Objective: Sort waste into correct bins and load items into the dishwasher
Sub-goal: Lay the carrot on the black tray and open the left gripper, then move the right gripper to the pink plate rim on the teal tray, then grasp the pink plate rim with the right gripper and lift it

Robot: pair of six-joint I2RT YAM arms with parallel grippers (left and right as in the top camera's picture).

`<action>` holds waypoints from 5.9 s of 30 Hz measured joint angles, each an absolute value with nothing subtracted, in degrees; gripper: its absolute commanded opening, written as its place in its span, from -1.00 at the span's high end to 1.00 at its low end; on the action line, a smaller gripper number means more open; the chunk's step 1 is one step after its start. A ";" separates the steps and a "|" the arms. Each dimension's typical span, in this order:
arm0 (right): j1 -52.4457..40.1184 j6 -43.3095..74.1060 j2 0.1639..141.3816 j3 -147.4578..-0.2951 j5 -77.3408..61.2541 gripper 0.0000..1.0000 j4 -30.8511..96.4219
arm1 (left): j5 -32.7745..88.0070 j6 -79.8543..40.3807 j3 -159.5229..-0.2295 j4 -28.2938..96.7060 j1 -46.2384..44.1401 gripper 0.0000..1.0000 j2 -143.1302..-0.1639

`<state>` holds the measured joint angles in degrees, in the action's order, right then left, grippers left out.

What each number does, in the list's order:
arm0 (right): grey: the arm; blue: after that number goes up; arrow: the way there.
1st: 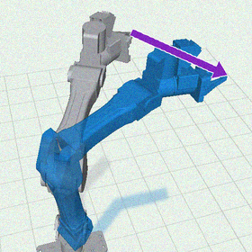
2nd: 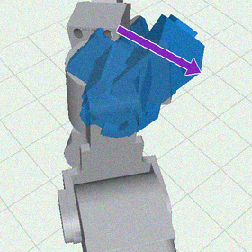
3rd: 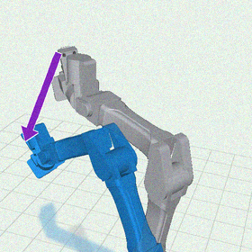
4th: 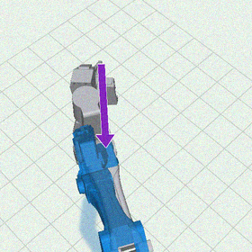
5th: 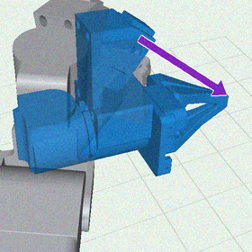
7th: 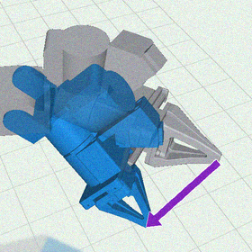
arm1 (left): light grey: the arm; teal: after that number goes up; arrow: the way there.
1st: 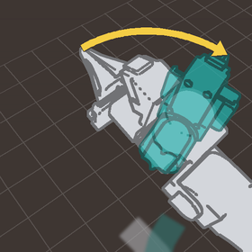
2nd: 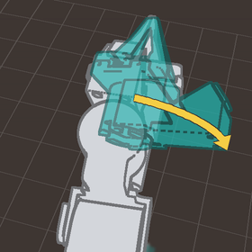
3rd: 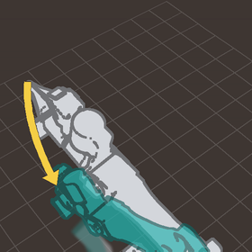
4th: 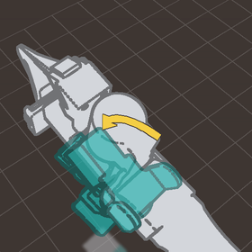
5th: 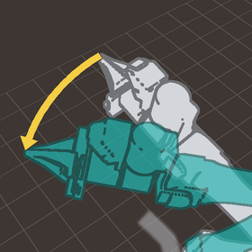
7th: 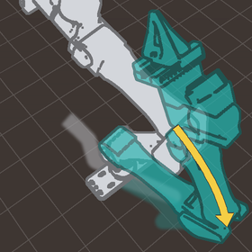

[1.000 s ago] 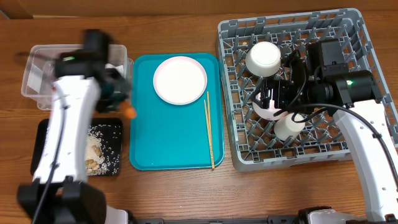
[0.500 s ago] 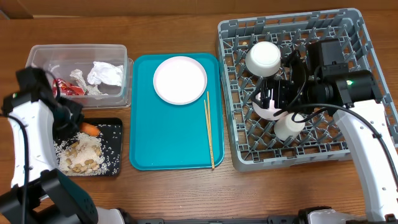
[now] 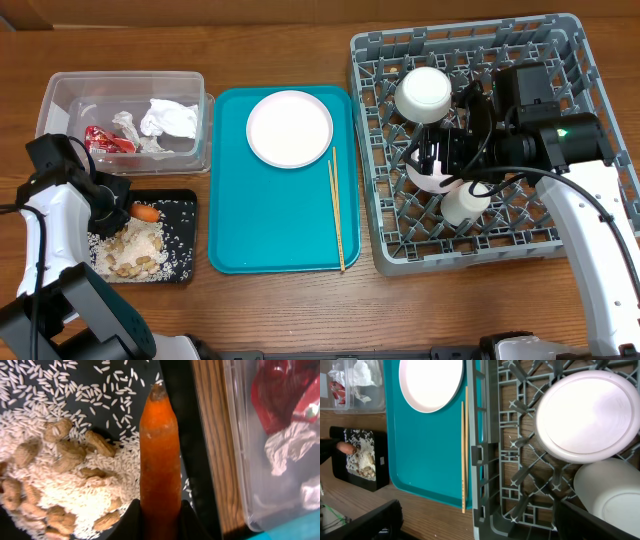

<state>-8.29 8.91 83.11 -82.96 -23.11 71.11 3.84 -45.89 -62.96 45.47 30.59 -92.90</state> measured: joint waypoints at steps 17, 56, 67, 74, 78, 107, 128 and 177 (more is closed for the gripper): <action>-8.29 8.93 83.11 -82.98 -23.09 -1.00 71.13 | 4.12 -47.51 -60.58 42.44 30.59 -0.56 -96.07; -8.29 9.58 83.11 -82.94 -25.04 -0.89 67.26 | 17.43 -19.27 -88.47 71.96 27.40 -1.00 -95.70; -18.28 13.69 84.82 -82.91 -24.08 -0.89 50.17 | 17.47 -19.27 -88.47 71.96 27.40 -1.00 -95.70; -30.76 18.09 91.66 -82.91 -12.03 -0.89 36.71 | 17.65 -19.25 -88.47 71.88 27.40 -1.00 -95.70; -35.35 19.16 97.14 -82.91 -3.70 -0.83 29.98 | 17.65 -19.25 -88.47 71.81 27.40 -1.00 -95.70; -38.33 22.48 121.82 -82.91 18.20 -0.52 14.39 | 17.65 -19.25 -88.47 71.79 27.40 -1.00 -95.70; -38.28 25.02 123.39 -82.91 10.72 -0.13 16.05 | 17.65 -19.25 -88.47 71.79 27.40 -1.00 -95.70; -37.98 25.85 125.05 -82.94 16.51 0.92 9.69 | 17.65 -19.27 -88.47 71.79 27.40 -1.00 -95.70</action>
<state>-37.98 25.85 125.05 -82.94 16.51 9.69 17.65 -19.27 -88.47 71.79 27.40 -95.70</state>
